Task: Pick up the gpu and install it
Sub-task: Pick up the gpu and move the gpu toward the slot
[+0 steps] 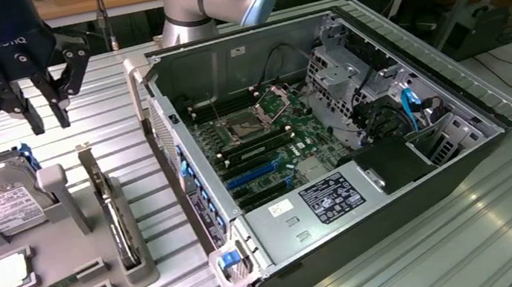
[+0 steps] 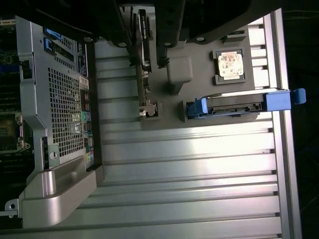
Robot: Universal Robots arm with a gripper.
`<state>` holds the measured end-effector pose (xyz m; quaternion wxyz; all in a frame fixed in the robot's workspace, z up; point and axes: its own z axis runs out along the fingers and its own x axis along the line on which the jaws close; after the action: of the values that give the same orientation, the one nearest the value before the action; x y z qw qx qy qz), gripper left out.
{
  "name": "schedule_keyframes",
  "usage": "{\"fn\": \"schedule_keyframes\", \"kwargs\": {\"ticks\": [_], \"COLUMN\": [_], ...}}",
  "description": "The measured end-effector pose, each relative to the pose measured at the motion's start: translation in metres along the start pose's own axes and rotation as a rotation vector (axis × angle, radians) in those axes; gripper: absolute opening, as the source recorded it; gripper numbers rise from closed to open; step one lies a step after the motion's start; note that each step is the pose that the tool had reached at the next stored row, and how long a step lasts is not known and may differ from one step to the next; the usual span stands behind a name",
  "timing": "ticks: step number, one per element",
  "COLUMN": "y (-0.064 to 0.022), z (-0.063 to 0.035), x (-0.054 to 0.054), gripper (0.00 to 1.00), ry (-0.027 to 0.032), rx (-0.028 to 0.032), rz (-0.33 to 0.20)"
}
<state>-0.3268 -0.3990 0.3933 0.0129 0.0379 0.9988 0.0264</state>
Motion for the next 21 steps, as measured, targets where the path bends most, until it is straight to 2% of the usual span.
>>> {"fn": "schedule_keyframes", "kwargs": {"ticks": [1, 5, 6, 7, 9, 11, 15, 21], "y": [0.0, -0.0001, -0.0016, -0.0029, -0.0035, -0.0066, -0.0251, -0.0303], "z": [0.0, 0.0, -0.0001, -0.0001, 0.0004, 0.0011, 0.0076, 0.0191], "x": [0.0, 0.0, 0.0, 0.0, 0.0, 0.0, -0.002, -0.002], "gripper": [0.3, 0.54, 0.54, 0.6, 0.73, 0.73, 0.73, 0.73], "ry": [0.0, 0.0001, 0.0002, 0.0003, 0.0031, 0.0045, 0.0046, 0.0044], "rx": [0.0, 0.0001, 0.0, -0.0001, -0.0012, -0.0017, -0.0016, -0.0018], "rz": [0.0, 0.0, -0.002, -0.006, -0.053, -0.074, -0.075, -0.075]}}
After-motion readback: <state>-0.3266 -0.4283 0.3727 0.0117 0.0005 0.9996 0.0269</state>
